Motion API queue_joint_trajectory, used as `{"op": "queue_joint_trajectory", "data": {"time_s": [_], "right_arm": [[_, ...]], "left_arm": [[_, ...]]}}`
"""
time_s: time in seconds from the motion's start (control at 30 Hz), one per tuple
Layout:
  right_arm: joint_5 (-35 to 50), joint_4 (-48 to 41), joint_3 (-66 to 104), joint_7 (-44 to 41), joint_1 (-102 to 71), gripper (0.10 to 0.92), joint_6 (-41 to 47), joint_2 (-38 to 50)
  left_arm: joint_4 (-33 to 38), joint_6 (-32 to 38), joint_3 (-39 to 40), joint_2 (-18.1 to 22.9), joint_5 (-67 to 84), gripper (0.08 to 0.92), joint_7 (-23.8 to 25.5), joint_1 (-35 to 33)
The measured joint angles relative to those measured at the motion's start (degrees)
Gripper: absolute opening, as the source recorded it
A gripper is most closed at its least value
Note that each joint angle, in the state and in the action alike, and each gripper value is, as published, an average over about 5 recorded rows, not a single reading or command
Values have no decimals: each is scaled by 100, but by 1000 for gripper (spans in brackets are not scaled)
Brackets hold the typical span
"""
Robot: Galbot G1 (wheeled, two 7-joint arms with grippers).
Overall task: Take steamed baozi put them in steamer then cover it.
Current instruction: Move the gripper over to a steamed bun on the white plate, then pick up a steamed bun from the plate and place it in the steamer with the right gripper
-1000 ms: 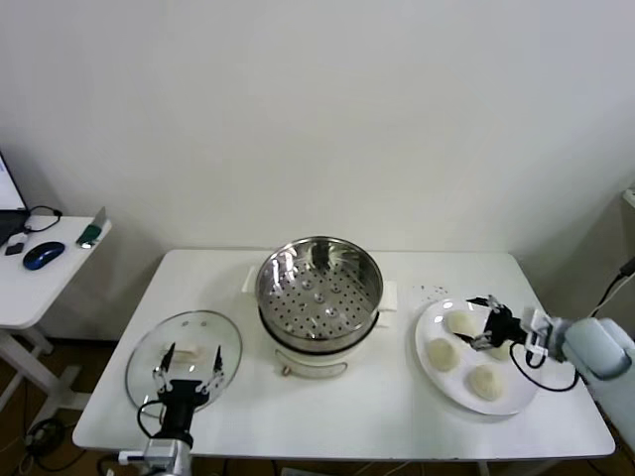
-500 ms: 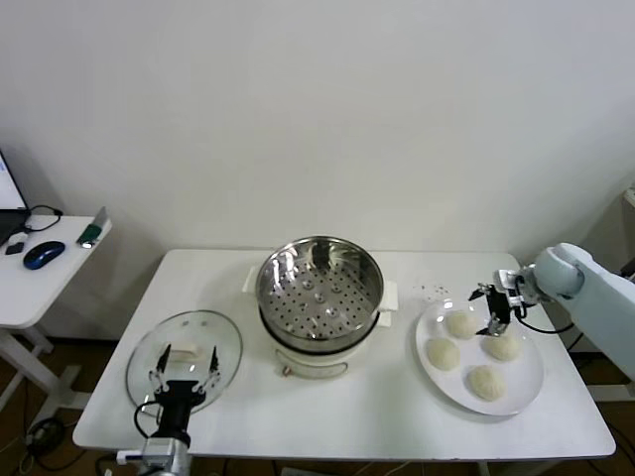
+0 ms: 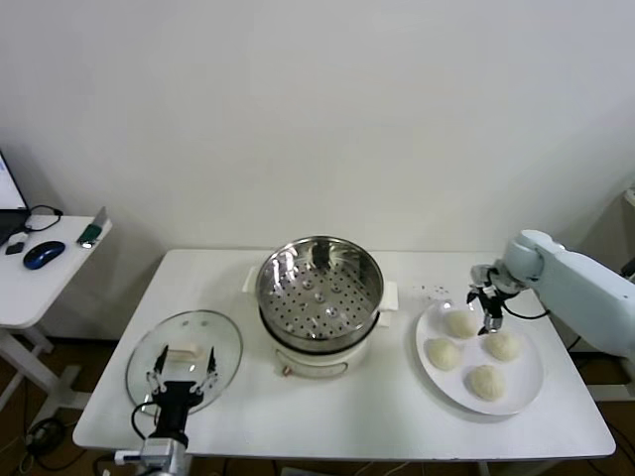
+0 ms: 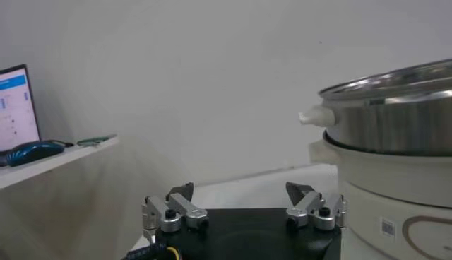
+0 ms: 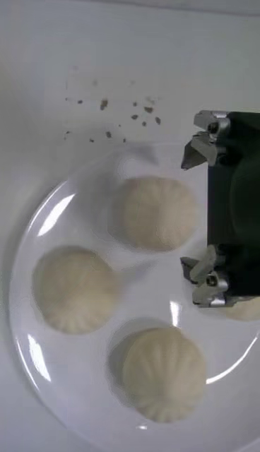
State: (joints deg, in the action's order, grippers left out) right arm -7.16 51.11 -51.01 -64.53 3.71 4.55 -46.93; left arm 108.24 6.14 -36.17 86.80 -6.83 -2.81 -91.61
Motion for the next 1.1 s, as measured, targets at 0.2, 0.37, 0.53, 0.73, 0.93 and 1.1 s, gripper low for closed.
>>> {"op": "queue_joint_trajectory", "data": {"time_s": [0.2,0.37,0.53,0.73,0.93,1.1], "right_arm": [[-41,-185,-123,-35,6,823,-2,-195],[-101,-332,-158,-41,-10,819,-30,-330],[-156,-460,-151,-59,-27,761,-61,-446],[-204,-564,-120,-89,5,693,-105,-520],[-111,-513,-203,-125,148,679,-174,-486],[157,-405,-460,-223,564,680,-379,-491]], "left_arm": [[-14,10,-6,6,-7,823,-17,-18],[-22,23,-13,13,-7,823,-35,-29],[-34,41,-12,22,-7,823,-49,-40],[-33,65,-13,23,-8,823,-59,-67],[-14,84,-20,22,-7,823,-68,-103],[1,109,-26,14,-1,823,-82,-149]]}}
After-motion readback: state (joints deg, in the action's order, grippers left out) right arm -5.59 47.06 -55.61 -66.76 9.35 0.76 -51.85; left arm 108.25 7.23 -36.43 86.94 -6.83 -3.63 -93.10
